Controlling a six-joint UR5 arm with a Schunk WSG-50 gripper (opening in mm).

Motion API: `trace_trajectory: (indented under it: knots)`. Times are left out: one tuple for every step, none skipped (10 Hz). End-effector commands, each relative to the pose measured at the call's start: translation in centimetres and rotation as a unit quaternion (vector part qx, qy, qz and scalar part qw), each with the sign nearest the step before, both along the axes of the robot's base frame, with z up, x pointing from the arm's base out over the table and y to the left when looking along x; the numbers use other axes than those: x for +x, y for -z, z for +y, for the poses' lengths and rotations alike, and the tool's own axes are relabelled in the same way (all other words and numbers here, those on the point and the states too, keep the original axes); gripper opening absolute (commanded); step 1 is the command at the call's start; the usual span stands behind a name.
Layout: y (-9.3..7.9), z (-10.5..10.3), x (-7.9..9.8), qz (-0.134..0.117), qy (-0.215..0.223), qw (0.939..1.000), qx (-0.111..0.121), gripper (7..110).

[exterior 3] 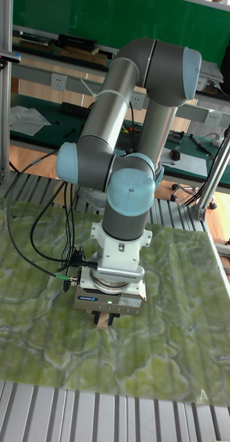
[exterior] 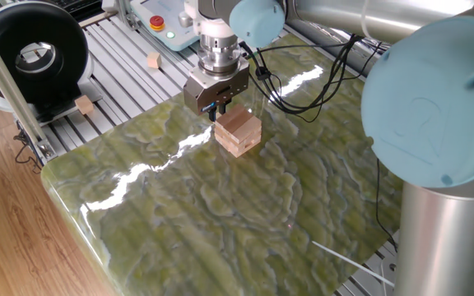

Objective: Play Jenga

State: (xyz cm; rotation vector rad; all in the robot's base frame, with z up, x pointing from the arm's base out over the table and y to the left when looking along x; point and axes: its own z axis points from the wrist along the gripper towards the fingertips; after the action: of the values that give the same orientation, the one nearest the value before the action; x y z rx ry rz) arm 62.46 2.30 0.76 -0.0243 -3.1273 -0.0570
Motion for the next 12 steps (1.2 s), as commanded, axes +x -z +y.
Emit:
trace_trajectory:
  knots:
    - [-0.5, 0.0, 0.1, -0.001, 0.002, 1.0, 0.007, 22]
    - [-0.6, -0.1, 0.3, -0.003, 0.002, 1.0, 0.007, 22]
    - [-0.7, -0.3, 0.5, -0.007, 0.0, 1.0, 0.007, 22]
    - [-0.7, -0.2, 0.7, -0.009, 0.001, 0.9999, 0.008, 22]
    - [-0.7, -0.2, 0.8, -0.011, 0.002, 0.9999, 0.008, 22]
    - [-0.7, 0.0, 0.9, -0.013, 0.002, 0.9999, 0.011, 22]
    - [-0.8, 0.1, 1.1, -0.016, 0.002, 0.9998, 0.012, 22]
    - [-0.8, 0.2, 1.3, -0.019, 0.002, 0.9997, 0.013, 22]
    - [-0.9, 0.2, 1.4, -0.021, 0.002, 0.9997, 0.014, 22]
    - [-0.9, 0.3, 1.5, -0.022, 0.002, 0.9997, 0.014, 22]
    - [-0.9, 0.2, 1.5, -0.022, 0.002, 0.9997, 0.013, 22]
    - [-0.8, 0.1, 1.5, -0.023, 0.003, 0.9997, 0.011, 22]
